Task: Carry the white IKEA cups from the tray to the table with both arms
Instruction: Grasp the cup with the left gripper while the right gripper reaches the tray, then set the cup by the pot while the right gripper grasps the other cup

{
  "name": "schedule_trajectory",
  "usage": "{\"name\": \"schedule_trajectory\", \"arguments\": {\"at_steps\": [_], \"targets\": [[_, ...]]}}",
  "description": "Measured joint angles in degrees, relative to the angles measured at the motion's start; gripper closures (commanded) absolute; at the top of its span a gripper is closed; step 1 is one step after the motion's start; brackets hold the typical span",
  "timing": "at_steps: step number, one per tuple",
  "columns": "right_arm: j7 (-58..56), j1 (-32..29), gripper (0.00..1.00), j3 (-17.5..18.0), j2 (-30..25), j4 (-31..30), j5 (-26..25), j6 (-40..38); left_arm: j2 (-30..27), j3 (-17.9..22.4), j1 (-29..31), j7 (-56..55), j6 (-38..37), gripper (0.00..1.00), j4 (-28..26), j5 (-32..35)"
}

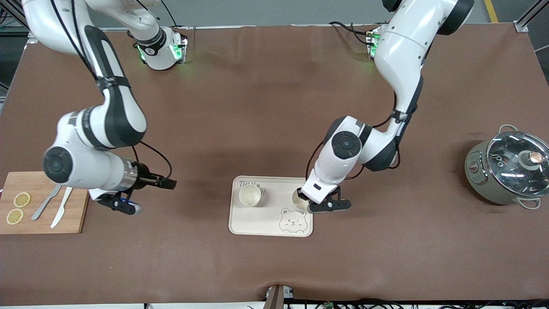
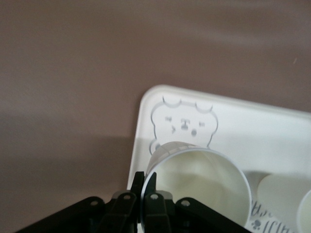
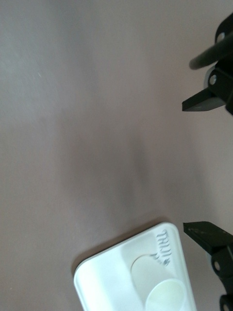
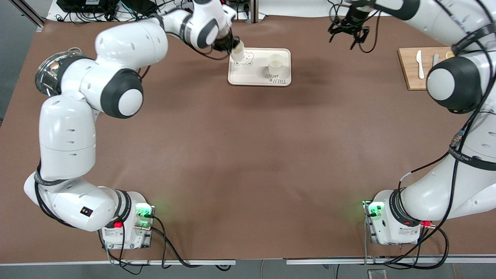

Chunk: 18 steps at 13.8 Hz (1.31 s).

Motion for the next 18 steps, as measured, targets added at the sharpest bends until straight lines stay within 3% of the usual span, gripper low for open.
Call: {"name": "schedule_trajectory", "arguments": {"at_steps": [3, 7, 8, 9, 10, 16, 17, 18], "targets": [[10.1, 5.7, 0.00, 0.1, 2.9, 0.0, 0.3, 6.7, -5.3, 0.6, 5.1, 0.1, -5.8, 1.00, -0.1, 0.0], [19.3, 11.9, 0.00, 0.1, 6.5, 0.0, 0.3, 16.2, -7.5, 0.7, 12.4, 1.8, -11.3, 1.00, -3.6, 0.0], [20.3, 12.6, 0.06, 0.1, 7.2, 0.0, 0.3, 17.3, -7.7, 0.8, 14.1, 3.0, -11.3, 1.00, -5.4, 0.0], [21.1, 13.0, 0.20, 0.1, 7.8, 0.0, 0.3, 17.9, -7.9, 0.8, 15.7, 3.9, -11.3, 1.00, -7.4, 0.0], [22.1, 13.3, 0.28, 0.1, 8.2, 0.0, 0.3, 18.2, -8.0, 0.8, 17.5, 5.1, -11.1, 1.00, -9.5, 0.0], [27.2, 15.9, 0.29, 0.1, 10.4, 0.1, 0.3, 22.4, -8.2, 0.8, 25.1, 12.5, 0.5, 1.00, -22.3, 0.0], [27.6, 16.4, 0.33, 0.1, 10.8, 0.1, 0.3, 22.9, -8.6, 0.6, 25.4, 12.9, 1.6, 1.00, -23.1, 0.0], [28.2, 16.9, 0.43, 0.1, 11.3, 0.1, 0.3, 23.7, -9.0, 0.6, 25.5, 13.4, 1.6, 0.59, -23.7, 0.0]]}}
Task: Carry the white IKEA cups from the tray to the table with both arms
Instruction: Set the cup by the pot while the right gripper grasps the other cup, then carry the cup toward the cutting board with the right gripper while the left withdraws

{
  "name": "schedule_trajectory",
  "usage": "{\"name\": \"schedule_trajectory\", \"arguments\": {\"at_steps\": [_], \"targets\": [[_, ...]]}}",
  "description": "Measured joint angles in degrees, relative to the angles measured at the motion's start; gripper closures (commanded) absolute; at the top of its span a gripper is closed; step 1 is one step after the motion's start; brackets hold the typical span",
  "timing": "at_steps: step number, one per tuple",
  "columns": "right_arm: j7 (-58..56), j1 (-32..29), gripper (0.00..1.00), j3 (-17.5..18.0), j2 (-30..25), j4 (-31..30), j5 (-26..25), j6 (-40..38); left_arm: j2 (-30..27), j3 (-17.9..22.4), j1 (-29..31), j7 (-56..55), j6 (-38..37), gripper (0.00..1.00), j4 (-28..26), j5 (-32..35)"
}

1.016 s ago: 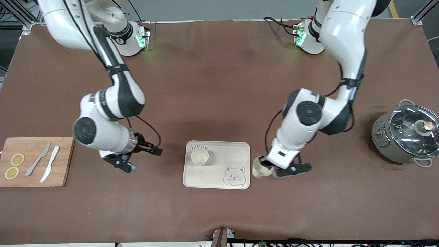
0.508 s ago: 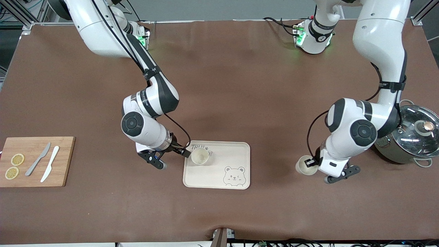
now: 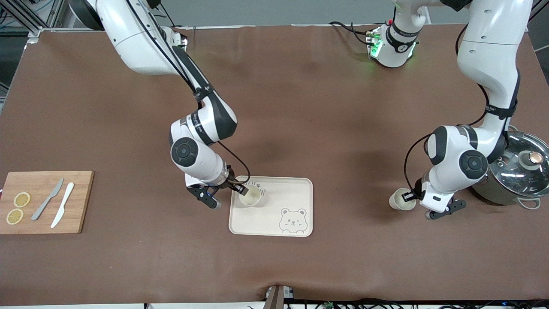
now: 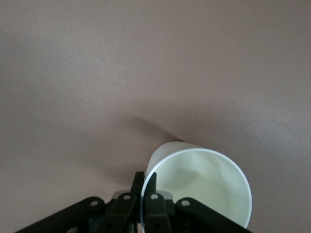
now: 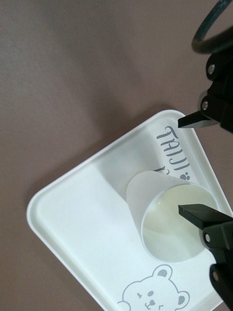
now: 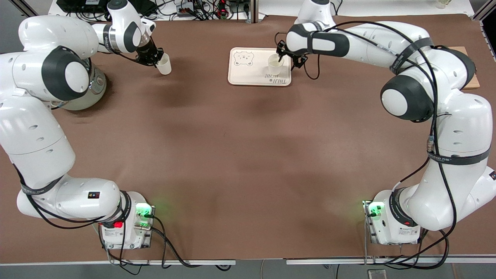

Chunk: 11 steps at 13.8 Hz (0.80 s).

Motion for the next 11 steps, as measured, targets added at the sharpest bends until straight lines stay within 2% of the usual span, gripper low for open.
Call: {"name": "schedule_trajectory", "arguments": {"at_steps": [1, 3, 4, 7, 11], "targets": [[0.8, 0.5, 0.55, 0.0, 0.4, 0.0, 0.0, 1.0, -0.3, 0.0, 0.2, 0.5, 0.0, 0.01, -0.6, 0.0], [1.3, 1.3, 0.93, 0.0, 1.1, 0.0, 0.0, 2.0, -0.7, 0.0, 0.3, 0.7, 0.1, 0.00, -0.9, 0.0], [1.4, 1.5, 1.00, 0.0, 1.3, 0.0, 0.0, 2.2, -0.8, 0.0, 0.4, 0.8, 0.1, 0.00, -0.9, 0.0], [1.4, 1.6, 1.00, -0.2, 1.4, 0.1, 0.0, 2.3, -2.9, 0.0, 0.4, 0.8, 0.0, 0.00, -0.3, 0.0], [1.4, 1.3, 1.00, -0.7, 1.3, 1.6, 0.0, 2.2, -8.9, 0.0, 0.4, 0.8, -4.0, 0.00, 1.7, 0.0]]}}
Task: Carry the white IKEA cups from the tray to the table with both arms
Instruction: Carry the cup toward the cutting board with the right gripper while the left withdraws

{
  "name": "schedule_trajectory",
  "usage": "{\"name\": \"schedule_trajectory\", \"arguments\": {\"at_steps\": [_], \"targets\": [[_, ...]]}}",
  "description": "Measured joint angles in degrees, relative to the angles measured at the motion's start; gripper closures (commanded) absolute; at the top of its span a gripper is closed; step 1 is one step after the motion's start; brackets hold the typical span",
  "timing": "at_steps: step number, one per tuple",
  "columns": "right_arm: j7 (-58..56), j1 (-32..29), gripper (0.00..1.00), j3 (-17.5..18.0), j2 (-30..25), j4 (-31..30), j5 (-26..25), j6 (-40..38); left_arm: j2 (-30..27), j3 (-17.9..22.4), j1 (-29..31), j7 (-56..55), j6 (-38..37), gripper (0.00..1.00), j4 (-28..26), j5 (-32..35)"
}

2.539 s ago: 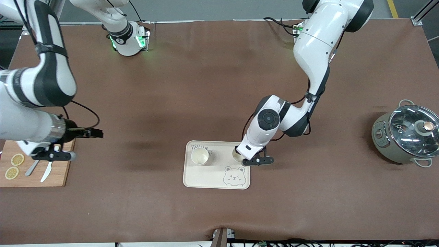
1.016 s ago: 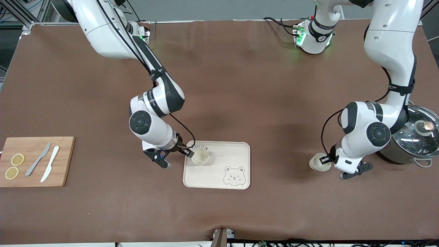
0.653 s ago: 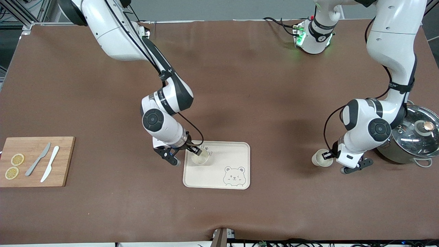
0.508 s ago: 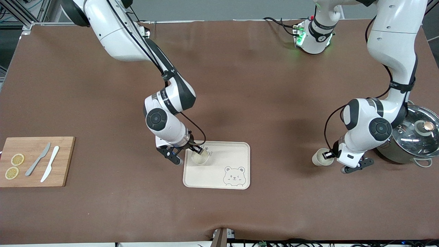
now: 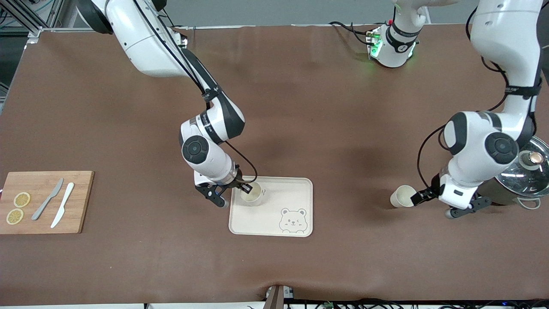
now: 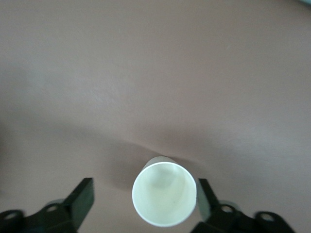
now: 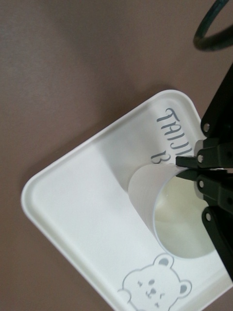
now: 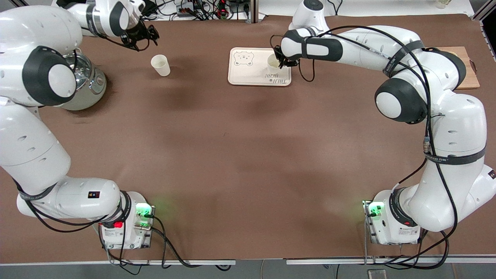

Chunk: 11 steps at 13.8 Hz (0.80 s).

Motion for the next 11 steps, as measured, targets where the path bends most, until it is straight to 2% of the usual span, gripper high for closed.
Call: {"name": "schedule_trajectory", "arguments": {"at_steps": [3, 5, 8, 11], "targets": [[0.0, -0.2, 1.00, -0.6, -0.8, 2.1, -0.1, -4.6, -5.0, 0.0, 0.0, 0.0, -4.2, 0.00, 0.7, 0.0], [-2.1, -1.2, 1.00, -1.0, -3.1, 3.1, -1.1, -11.1, -7.8, -0.1, 0.0, 0.0, -9.3, 0.00, 2.4, 0.0], [-10.2, -5.6, 1.00, -1.4, -8.7, 2.6, -1.4, -21.5, -9.7, -0.3, 0.0, 2.5, -21.2, 0.00, 9.1, 0.0], [-23.9, -12.1, 1.00, -1.6, -15.7, -3.7, -2.5, -23.6, -10.1, -0.1, 0.2, 9.0, -29.5, 0.00, 15.9, 0.0]]}}
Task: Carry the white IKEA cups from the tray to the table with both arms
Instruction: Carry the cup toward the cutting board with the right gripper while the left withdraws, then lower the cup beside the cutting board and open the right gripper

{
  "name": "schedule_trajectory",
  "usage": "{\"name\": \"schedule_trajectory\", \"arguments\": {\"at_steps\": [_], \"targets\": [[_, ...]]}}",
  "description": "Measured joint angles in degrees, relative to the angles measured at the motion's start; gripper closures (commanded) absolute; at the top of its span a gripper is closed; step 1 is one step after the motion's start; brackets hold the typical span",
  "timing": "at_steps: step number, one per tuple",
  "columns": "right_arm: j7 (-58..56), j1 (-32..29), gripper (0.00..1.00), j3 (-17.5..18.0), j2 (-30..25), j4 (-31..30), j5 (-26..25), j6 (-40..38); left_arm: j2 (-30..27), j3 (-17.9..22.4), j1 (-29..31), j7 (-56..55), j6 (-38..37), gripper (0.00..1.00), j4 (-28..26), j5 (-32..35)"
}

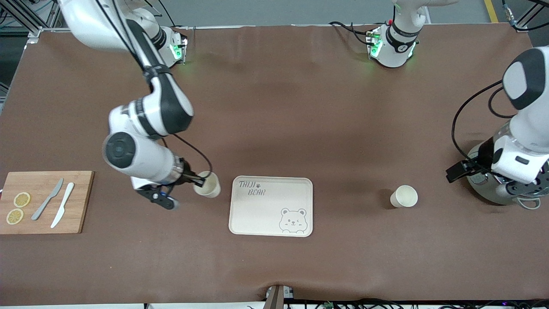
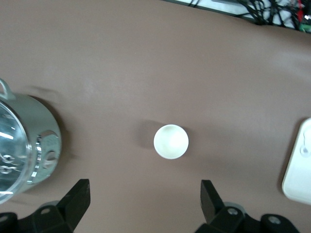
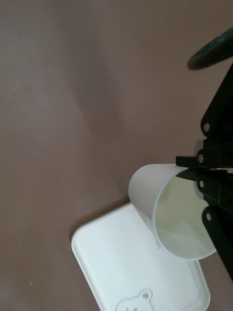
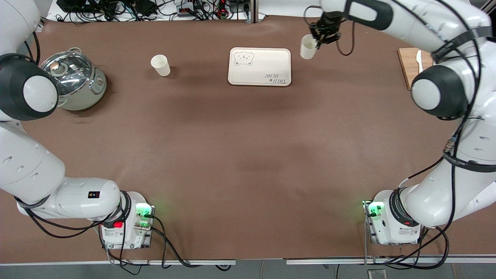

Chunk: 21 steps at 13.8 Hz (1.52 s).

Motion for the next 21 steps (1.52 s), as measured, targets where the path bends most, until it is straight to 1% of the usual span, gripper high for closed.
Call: {"name": "schedule_trajectory", "arguments": {"at_steps": [2, 4, 6, 7, 10, 14, 16, 18, 21], "targets": [[-11.1, -5.4, 1.00, -0.2, -5.0, -6.4, -0.6, 0.1, 0.0, 0.2, 0.3, 1.9, -3.2, 0.00, 2.3, 0.0], [-21.9, -11.0, 1.00, -0.3, -9.4, -12.2, -1.6, 0.1, -0.1, 0.2, 1.4, 2.7, -4.5, 0.00, 3.2, 0.0], [-29.9, -15.6, 1.00, -0.3, -12.1, -16.4, -5.0, 0.2, -0.7, 0.2, 2.1, 4.8, -5.7, 0.00, 4.1, 0.0], [-33.0, -17.6, 1.00, -0.3, -12.6, -17.8, -6.0, 0.3, -1.5, 0.1, 2.1, 5.3, -7.2, 0.00, 4.4, 0.0], [-40.0, -22.6, 1.00, -0.3, -12.6, -20.7, -7.1, 1.7, -4.9, -0.5, 2.1, 5.6, -13.3, 0.00, 4.5, 0.0], [-44.0, -25.7, 1.00, -0.3, -11.4, -28.2, -8.4, 12.1, -8.7, -0.5, 2.1, 11.1, -18.3, 0.00, 4.6, 0.0], [-44.6, -26.5, 1.00, -0.3, -10.2, -30.7, -8.5, 14.7, -10.0, -0.4, 2.1, 12.3, -19.3, 0.00, 4.5, 0.0], [-45.1, -27.2, 1.00, -0.2, -9.0, -32.0, -8.5, 17.0, -11.4, -0.4, 1.7, 12.7, -22.7, 0.00, 4.2, 0.0], [-46.4, -28.4, 1.00, -0.2, -7.9, -32.4, -8.5, 17.7, -13.8, -0.5, 0.4, 12.7, -24.9, 0.00, 3.7, 0.0]]}}
